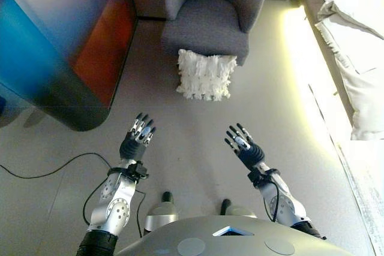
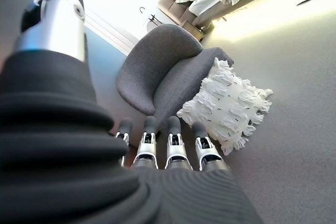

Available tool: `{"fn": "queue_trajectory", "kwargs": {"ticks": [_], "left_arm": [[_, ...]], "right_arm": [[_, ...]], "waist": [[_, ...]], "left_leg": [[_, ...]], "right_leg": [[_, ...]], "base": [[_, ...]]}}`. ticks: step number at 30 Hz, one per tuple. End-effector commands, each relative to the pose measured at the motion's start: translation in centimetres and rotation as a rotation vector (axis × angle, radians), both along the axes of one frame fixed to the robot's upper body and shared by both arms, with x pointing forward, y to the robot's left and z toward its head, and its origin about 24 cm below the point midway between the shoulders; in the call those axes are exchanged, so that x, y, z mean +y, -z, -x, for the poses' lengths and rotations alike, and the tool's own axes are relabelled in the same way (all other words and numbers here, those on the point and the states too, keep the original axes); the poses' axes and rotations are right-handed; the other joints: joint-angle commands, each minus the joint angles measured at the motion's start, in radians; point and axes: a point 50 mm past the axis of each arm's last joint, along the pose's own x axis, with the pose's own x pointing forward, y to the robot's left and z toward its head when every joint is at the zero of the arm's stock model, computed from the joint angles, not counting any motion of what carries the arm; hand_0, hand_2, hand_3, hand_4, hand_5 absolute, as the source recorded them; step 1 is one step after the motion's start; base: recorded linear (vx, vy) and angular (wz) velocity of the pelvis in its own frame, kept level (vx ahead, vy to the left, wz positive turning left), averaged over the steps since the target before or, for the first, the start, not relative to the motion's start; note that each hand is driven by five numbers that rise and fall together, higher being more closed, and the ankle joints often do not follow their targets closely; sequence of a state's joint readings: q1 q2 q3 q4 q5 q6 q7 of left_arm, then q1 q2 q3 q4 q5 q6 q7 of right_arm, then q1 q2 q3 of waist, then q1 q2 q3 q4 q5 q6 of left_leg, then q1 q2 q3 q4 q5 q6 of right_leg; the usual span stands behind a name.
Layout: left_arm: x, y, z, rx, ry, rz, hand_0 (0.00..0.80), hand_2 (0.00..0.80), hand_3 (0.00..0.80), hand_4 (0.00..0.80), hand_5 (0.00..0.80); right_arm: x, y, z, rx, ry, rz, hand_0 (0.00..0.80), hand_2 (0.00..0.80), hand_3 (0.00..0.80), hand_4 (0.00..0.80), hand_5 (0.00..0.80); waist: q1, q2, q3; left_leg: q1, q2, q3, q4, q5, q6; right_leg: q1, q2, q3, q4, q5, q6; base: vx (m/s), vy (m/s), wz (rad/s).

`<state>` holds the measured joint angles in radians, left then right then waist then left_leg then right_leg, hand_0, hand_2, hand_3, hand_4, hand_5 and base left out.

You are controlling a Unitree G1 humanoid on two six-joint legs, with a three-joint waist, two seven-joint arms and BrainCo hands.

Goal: Pick up the cushion and take it to the sofa

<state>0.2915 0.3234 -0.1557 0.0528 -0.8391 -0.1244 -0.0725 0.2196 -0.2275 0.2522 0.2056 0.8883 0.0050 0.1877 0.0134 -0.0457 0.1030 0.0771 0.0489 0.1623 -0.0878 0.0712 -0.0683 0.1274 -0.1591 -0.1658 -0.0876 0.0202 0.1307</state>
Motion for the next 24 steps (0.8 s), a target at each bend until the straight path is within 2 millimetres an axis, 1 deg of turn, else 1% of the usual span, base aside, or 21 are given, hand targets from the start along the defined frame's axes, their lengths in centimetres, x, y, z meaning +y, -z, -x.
{"fn": "queue_trajectory", "kwargs": {"ticks": [1, 4, 5, 6, 7, 8, 9, 10, 11, 12, 13, 14, 15, 17, 18, 19, 20, 21, 22, 23, 24], "left_arm": [[0.4, -2.0, -1.2, -0.126, -0.028, -0.008, 0.0, 0.0, 0.0, 0.0, 0.0], [1.0, -1.5, -0.6, -0.097, -0.031, -0.041, 0.0, 0.0, 0.0, 0.0, 0.0], [1.2, -1.7, -0.7, -0.105, -0.025, -0.062, 0.0, 0.0, 0.0, 0.0, 0.0], [1.5, -1.9, -0.9, -0.114, -0.018, -0.071, 0.0, 0.0, 0.0, 0.0, 0.0], [1.9, -2.0, -1.0, -0.124, -0.01, -0.08, 0.0, 0.0, 0.0, 0.0, 0.0], [2.1, -2.0, -1.0, -0.124, -0.012, -0.083, 0.0, 0.0, 0.0, 0.0, 0.0], [2.3, -1.9, -1.0, -0.115, -0.016, -0.085, 0.0, 0.0, 0.0, 0.0, 0.0], [2.5, -1.8, -1.0, -0.103, -0.018, -0.086, 0.0, 0.0, 0.0, 0.0, 0.0], [2.6, -1.9, -1.0, -0.103, -0.015, -0.084, 0.0, 0.0, 0.0, 0.0, 0.0], [2.7, -2.0, -1.0, -0.106, -0.013, -0.081, 0.0, 0.0, 0.0, 0.0, 0.0], [2.9, -2.2, -0.9, -0.11, -0.015, -0.078, 0.0, 0.0, 0.0, 0.0, 0.0], [3.0, -2.2, -0.8, -0.113, -0.018, -0.076, 0.0, 0.0, 0.0, 0.0, 0.0], [3.0, -2.4, -0.8, -0.122, -0.019, -0.068, 0.0, 0.0, 0.0, 0.0, 0.0], [2.9, -2.7, -0.9, -0.13, -0.024, -0.059, 0.0, 0.0, 0.0, 0.0, 0.0], [2.7, -2.9, -1.1, -0.141, -0.025, -0.059, 0.0, 0.0, 0.0, 0.0, 0.0], [2.5, -3.0, -1.3, -0.147, -0.022, -0.061, 0.0, 0.0, 0.0, 0.0, 0.0], [2.2, -3.0, -1.5, -0.151, -0.012, -0.064, 0.0, 0.0, 0.0, 0.0, 0.0], [2.1, -2.9, -1.5, -0.148, -0.006, -0.063, 0.0, 0.0, 0.0, 0.0, 0.0], [1.8, -2.7, -1.4, -0.141, 0.006, -0.06, 0.0, 0.0, 0.0, 0.0, 0.0], [1.5, -2.5, -1.4, -0.136, 0.014, -0.057, 0.0, 0.0, 0.0, 0.0, 0.0], [1.3, -2.4, -1.3, -0.129, 0.024, -0.052, 0.0, 0.0, 0.0, 0.0, 0.0]], "right_arm": [[0.3, -1.7, -1.7, -0.106, -0.024, -0.009, 0.0, 0.0, 0.0, 0.0, 0.0], [0.6, -1.7, -1.5, -0.095, -0.033, -0.026, 0.0, 0.0, 0.0, 0.0, 0.0], [0.6, -1.8, -1.7, -0.098, -0.019, -0.033, 0.0, 0.0, 0.0, 0.0, 0.0], [0.5, -1.9, -1.8, -0.105, -0.006, -0.04, 0.0, 0.0, 0.0, 0.0, 0.0], [0.4, -1.8, -1.8, -0.116, 0.011, -0.041, 0.0, 0.0, 0.0, 0.0, 0.0], [0.3, -1.6, -1.6, -0.12, 0.023, -0.036, 0.0, 0.0, 0.0, 0.0, 0.0], [0.3, -1.5, -1.3, -0.118, 0.038, -0.032, 0.0, 0.0, 0.0, 0.0, 0.0], [0.2, -1.4, -0.9, -0.114, 0.051, -0.028, 0.0, 0.0, 0.0, 0.0, 0.0], [0.1, -1.4, -0.6, -0.11, 0.058, -0.027, 0.0, 0.0, 0.0, 0.0, 0.0], [0.0, -1.4, -0.2, -0.104, 0.059, -0.028, 0.0, 0.0, 0.0, 0.0, 0.0], [-0.3, -1.2, 0.3, -0.093, 0.059, -0.026, 0.0, 0.0, 0.0, 0.0, 0.0], [-0.6, -1.0, 0.6, -0.081, 0.059, -0.023, 0.0, 0.0, 0.0, 0.0, 0.0], [-1.0, -0.8, 1.0, -0.07, 0.058, -0.02, 0.0, 0.0, 0.0, 0.0, 0.0], [-1.4, -0.7, 1.0, -0.068, 0.058, -0.017, 0.0, 0.0, 0.0, 0.0, 0.0], [-1.6, -0.9, 0.7, -0.083, 0.056, -0.023, 0.0, 0.0, 0.0, 0.0, 0.0], [-1.7, -1.0, 0.3, -0.093, 0.056, -0.03, 0.0, 0.0, 0.0, 0.0, 0.0], [-1.8, -1.3, -0.2, -0.104, 0.06, -0.04, 0.0, 0.0, 0.0, 0.0, 0.0], [-1.9, -1.3, -0.3, -0.104, 0.065, -0.043, 0.0, 0.0, 0.0, 0.0, 0.0], [-2.1, -1.3, -0.4, -0.099, 0.075, -0.051, 0.0, 0.0, 0.0, 0.0, 0.0], [-2.1, -1.3, -0.4, -0.093, 0.085, -0.053, 0.0, 0.0, 0.0, 0.0, 0.0], [-2.2, -1.2, -0.2, -0.081, 0.097, -0.055, 0.0, 0.0, 0.0, 0.0, 0.0]], "waist": [[0.008, 0.009, 0.025], [0.013, 0.003, 0.028], [0.016, 0.002, 0.038], [0.022, 0.0, 0.048], [0.032, 0.003, 0.062], [0.035, 0.011, 0.067], [0.03, 0.023, 0.081], [0.018, 0.039, 0.093], [0.007, 0.05, 0.103], [-0.003, 0.056, 0.11], [-0.016, 0.057, 0.117], [-0.026, 0.055, 0.12], [-0.038, 0.047, 0.121], [-0.051, 0.02, 0.127], [-0.063, -0.002, 0.137], [-0.068, -0.013, 0.141], [-0.077, -0.026, 0.14], [-0.084, -0.027, 0.139], [-0.093, -0.033, 0.133], [-0.1, -0.029, 0.131], [-0.106, -0.03, 0.126]], "left_leg": [[0.01, -0.028, 0.004, 0.05, -0.128, 0.059], [-0.016, -0.04, 0.004, 0.121, -0.155, 0.08], [-0.047, -0.046, 0.005, 0.173, -0.169, 0.093], [-0.075, -0.055, 0.0, 0.217, -0.185, 0.109], [-0.102, -0.069, -0.003, 0.259, -0.206, 0.134], [-0.112, -0.079, -0.007, 0.268, -0.213, 0.154], [-0.109, -0.094, -0.026, 0.275, -0.224, 0.17], [-0.106, -0.101, -0.047, 0.288, -0.232, 0.175], [-0.103, -0.106, -0.058, 0.303, -0.242, 0.177], [-0.099, -0.107, -0.061, 0.317, -0.253, 0.175], [-0.088, -0.109, -0.056, 0.332, -0.272, 0.173], [-0.077, -0.113, -0.056, 0.334, -0.283, 0.17], [-0.064, -0.12, -0.053, 0.333, -0.293, 0.166], [-0.045, -0.137, -0.044, 0.345, -0.321, 0.161], [-0.032, -0.152, -0.047, 0.357, -0.352, 0.159], [-0.021, -0.159, -0.052, 0.361, -0.368, 0.157], [0.004, -0.17, -0.059, 0.357, -0.389, 0.152], [0.027, -0.172, -0.066, 0.351, -0.398, 0.148], [0.065, -0.182, -0.074, 0.345, -0.41, 0.146], [0.091, -0.179, -0.085, 0.345, -0.423, 0.146], [0.117, -0.181, -0.095, 0.349, -0.44, 0.149]], "right_leg": [[-0.052, 0.009, -0.013, 0.062, -0.014, 0.018], [-0.074, -0.029, 0.003, 0.14, -0.034, 0.031], [-0.103, -0.06, 0.012, 0.209, -0.035, 0.032], [-0.12, -0.09, 0.019, 0.276, -0.019, 0.028], [-0.146, -0.143, 0.02, 0.393, 0.019, 0.02], [-0.188, -0.179, 0.036, 0.5, 0.095, 0.014], [-0.245, -0.185, 0.09, 0.632, 0.15, 0.01], [-0.306, -0.172, 0.138, 0.746, 0.188, 0.005], [-0.372, -0.159, 0.172, 0.83, 0.214, 0.007], [-0.402, -0.15, 0.188, 0.857, 0.214, 0.003], [-0.428, -0.145, 0.194, 0.847, 0.214, 0.001], [-0.435, -0.135, 0.191, 0.809, 0.208, 0.002], [-0.433, -0.12, 0.167, 0.73, 0.201, 0.007], [-0.438, -0.106, 0.118, 0.581, 0.202, 0.026], [-0.45, -0.092, 0.081, 0.449, 0.196, 0.043], [-0.453, -0.079, 0.052, 0.361, 0.186, 0.052], [-0.456, -0.056, 0.009, 0.227, 0.182, 0.065], [-0.456, -0.043, -0.012, 0.153, 0.193, 0.072], [-0.471, -0.032, -0.028, 0.089, 0.219, 0.076], [-0.478, -0.023, -0.034, 0.065, 0.231, 0.076], [-0.488, -0.022, -0.044, 0.065, 0.246, 0.074]], "base": [[0.12, 0.089, -0.03], [0.08, 0.093, -0.03], [-0.001, 0.102, -0.06], [-0.004, 0.163, -0.05], [0.008, 0.204, 0.0], [0.046, 0.28, 0.01], [0.087, 0.3, -0.08], [0.107, 0.293, -0.13], [0.128, 0.235, 0.03], [0.181, 0.18, 0.18], [0.234, 0.114, 0.21], [0.323, 0.066, 0.11], [0.352, -0.004, 0.06], [0.376, -0.072, 0.06], [0.371, -0.124, -0.08], [0.503, -0.155, -0.1], [0.449, -0.117, 0.0], [0.619, -0.106, 0.16], [0.56, -0.067, 0.22], [0.683, -0.078, 0.2], [0.709, -0.091, 0.27]]}}
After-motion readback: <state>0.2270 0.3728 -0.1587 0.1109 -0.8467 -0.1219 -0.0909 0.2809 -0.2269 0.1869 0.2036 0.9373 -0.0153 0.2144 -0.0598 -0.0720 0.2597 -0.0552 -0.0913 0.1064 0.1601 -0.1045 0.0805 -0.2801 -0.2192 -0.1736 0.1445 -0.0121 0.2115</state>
